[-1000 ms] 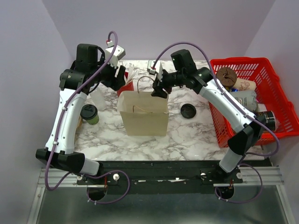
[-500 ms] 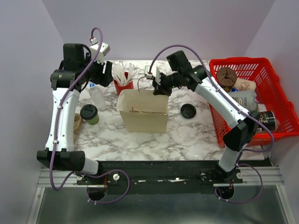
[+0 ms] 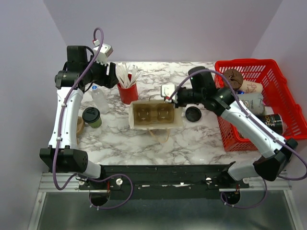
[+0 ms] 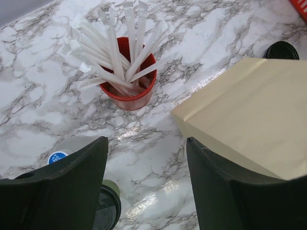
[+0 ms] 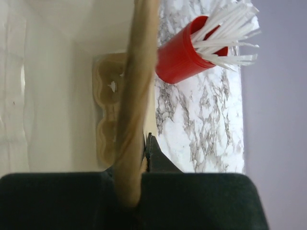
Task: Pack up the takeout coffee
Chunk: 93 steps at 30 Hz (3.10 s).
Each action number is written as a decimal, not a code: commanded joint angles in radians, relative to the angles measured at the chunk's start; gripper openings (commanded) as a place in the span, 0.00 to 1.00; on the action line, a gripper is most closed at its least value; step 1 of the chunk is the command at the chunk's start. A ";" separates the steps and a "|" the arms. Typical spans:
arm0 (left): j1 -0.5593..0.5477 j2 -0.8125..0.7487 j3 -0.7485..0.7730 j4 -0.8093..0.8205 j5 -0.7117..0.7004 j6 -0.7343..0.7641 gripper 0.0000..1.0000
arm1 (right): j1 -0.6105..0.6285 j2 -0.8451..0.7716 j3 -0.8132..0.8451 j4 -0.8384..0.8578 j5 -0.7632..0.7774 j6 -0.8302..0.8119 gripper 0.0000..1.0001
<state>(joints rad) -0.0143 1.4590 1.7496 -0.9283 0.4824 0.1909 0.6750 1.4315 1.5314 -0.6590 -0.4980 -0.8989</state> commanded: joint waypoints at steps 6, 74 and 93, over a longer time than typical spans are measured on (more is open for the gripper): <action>0.005 -0.114 -0.203 0.170 0.045 0.004 0.75 | 0.116 -0.203 -0.257 0.136 0.081 -0.135 0.00; 0.304 0.083 -0.375 -0.029 -0.172 0.292 0.96 | -0.143 0.124 0.151 -0.235 -0.169 0.311 0.01; 0.289 0.092 -0.420 -0.023 -0.185 0.361 0.98 | -0.143 0.133 0.157 -0.234 -0.162 0.324 0.00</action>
<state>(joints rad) 0.2832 1.5414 1.3392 -0.9653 0.2844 0.5385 0.5365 1.5574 1.6741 -0.9138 -0.6384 -0.5941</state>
